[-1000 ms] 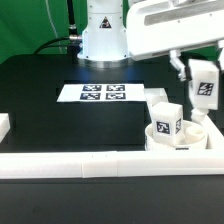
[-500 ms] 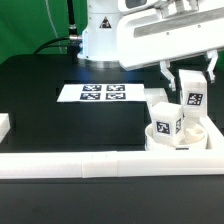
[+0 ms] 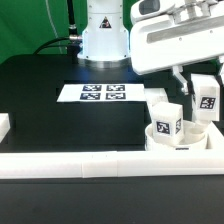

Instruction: Assemble stool

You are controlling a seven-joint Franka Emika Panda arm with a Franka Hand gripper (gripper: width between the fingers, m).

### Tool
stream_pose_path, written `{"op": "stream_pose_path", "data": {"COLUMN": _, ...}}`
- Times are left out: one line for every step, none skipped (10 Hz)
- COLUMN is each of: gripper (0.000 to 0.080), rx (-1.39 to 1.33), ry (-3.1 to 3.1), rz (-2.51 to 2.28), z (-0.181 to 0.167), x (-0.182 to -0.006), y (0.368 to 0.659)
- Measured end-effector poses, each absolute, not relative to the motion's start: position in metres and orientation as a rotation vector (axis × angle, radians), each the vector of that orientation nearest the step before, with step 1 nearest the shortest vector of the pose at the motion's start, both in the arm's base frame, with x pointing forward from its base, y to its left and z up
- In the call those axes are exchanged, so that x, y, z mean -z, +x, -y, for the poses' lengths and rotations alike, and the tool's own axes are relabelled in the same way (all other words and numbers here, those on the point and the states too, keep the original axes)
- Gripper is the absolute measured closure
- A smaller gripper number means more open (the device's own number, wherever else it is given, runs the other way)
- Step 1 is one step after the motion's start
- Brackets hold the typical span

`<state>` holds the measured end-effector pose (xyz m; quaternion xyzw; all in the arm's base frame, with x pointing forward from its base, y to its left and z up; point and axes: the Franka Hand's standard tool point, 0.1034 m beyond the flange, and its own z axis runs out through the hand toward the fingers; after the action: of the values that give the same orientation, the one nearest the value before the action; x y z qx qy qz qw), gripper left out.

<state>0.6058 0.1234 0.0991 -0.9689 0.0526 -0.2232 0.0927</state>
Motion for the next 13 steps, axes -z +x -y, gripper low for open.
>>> {"op": "stream_pose_path", "data": {"gripper": 0.0472, "rx": 0.663, "ry": -2.877, "rz": -0.156, "z": -0.1233, "x": -0.0990, "y": 0.6058}}
{"op": "stream_pose_path", "data": {"gripper": 0.0472, "rx": 0.662, "ry": -2.877, "rz": -0.156, "z": -0.1235, "x": -0.0990, "y": 0.6058}}
{"op": "stream_pose_path", "data": {"gripper": 0.0472, "rx": 0.662, "ry": -2.877, "rz": -0.156, "z": -0.1234, "x": -0.0986, "y": 0.6057}}
{"op": "stream_pose_path", "data": {"gripper": 0.0472, "rx": 0.664, "ry": -2.877, "rz": -0.155, "z": -0.1230, "x": -0.0984, "y": 0.6064}}
{"op": "stream_pose_path", "data": {"gripper": 0.0472, "rx": 0.668, "ry": -2.876, "rz": -0.156, "z": -0.1219, "x": -0.0989, "y": 0.6091}}
{"op": "stream_pose_path", "data": {"gripper": 0.0472, "rx": 0.674, "ry": -2.875, "rz": -0.158, "z": -0.1197, "x": -0.0997, "y": 0.6124}}
{"op": "stream_pose_path", "data": {"gripper": 0.0472, "rx": 0.674, "ry": -2.875, "rz": -0.159, "z": -0.1193, "x": -0.0997, "y": 0.6126}}
{"op": "stream_pose_path", "data": {"gripper": 0.0472, "rx": 0.674, "ry": -2.875, "rz": -0.159, "z": -0.1193, "x": -0.0995, "y": 0.6125}}
{"op": "stream_pose_path", "data": {"gripper": 0.0472, "rx": 0.674, "ry": -2.875, "rz": -0.159, "z": -0.1193, "x": -0.0995, "y": 0.6124}}
{"op": "stream_pose_path", "data": {"gripper": 0.0472, "rx": 0.674, "ry": -2.876, "rz": -0.161, "z": -0.1180, "x": -0.0994, "y": 0.6124}}
{"op": "stream_pose_path", "data": {"gripper": 0.0472, "rx": 0.674, "ry": -2.877, "rz": -0.165, "z": -0.1161, "x": -0.0991, "y": 0.6122}}
{"op": "stream_pose_path", "data": {"gripper": 0.0472, "rx": 0.672, "ry": -2.878, "rz": -0.166, "z": -0.1154, "x": -0.0986, "y": 0.6111}}
{"op": "stream_pose_path", "data": {"gripper": 0.0472, "rx": 0.673, "ry": -2.878, "rz": -0.166, "z": -0.1154, "x": -0.0990, "y": 0.6110}}
